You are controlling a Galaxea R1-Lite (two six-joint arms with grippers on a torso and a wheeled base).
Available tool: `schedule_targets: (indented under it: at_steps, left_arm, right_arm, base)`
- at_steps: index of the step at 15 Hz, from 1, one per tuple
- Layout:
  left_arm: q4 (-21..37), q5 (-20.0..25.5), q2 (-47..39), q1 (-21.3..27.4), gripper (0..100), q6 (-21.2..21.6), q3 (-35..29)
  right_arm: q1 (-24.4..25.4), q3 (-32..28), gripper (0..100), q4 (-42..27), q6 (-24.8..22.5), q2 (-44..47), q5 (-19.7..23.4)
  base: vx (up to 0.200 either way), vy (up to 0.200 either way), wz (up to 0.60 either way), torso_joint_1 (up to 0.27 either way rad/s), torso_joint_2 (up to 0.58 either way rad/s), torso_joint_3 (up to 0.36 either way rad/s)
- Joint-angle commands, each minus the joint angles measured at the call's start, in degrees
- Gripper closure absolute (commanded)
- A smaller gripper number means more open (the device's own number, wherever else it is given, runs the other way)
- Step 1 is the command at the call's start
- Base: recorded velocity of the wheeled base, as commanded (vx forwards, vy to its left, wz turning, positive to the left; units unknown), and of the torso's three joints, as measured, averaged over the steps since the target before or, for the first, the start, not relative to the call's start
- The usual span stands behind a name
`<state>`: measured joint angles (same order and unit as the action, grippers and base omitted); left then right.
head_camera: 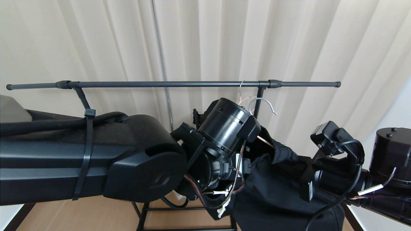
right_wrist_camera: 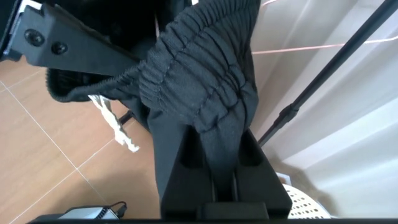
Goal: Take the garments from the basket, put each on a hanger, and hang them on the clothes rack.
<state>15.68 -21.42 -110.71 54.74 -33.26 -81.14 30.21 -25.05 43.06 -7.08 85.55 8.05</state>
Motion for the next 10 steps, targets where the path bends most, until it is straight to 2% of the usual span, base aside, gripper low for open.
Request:
schedule_targets:
  at_steps: [1, 6, 10]
  left_arm:
    - [-0.38, -0.55, 0.50, 0.37, 0, 0.21, 0.90]
    - [-0.56, -0.64, 4.02, 0.72, 0, 3.72, 4.59]
    - [-0.56, -0.64, 7.36, 0.46, 0, 4.87, 6.52]
  right_arm:
    - [-0.06, -0.09, 100, 0.01, -0.04, -0.48, 0.04]
    - [-0.06, 0.00, 100, 0.01, -0.04, -0.48, 0.13]
    - [-0.33, 0.27, 100, 0.01, 0.05, -1.18, 2.85]
  base:
    - [0.000, 0.000, 0.00, 0.000, 0.00, 0.000]
    - [0.000, 0.000, 0.00, 0.000, 0.00, 0.000]
    - [0.000, 0.000, 0.00, 0.000, 0.00, 0.000]
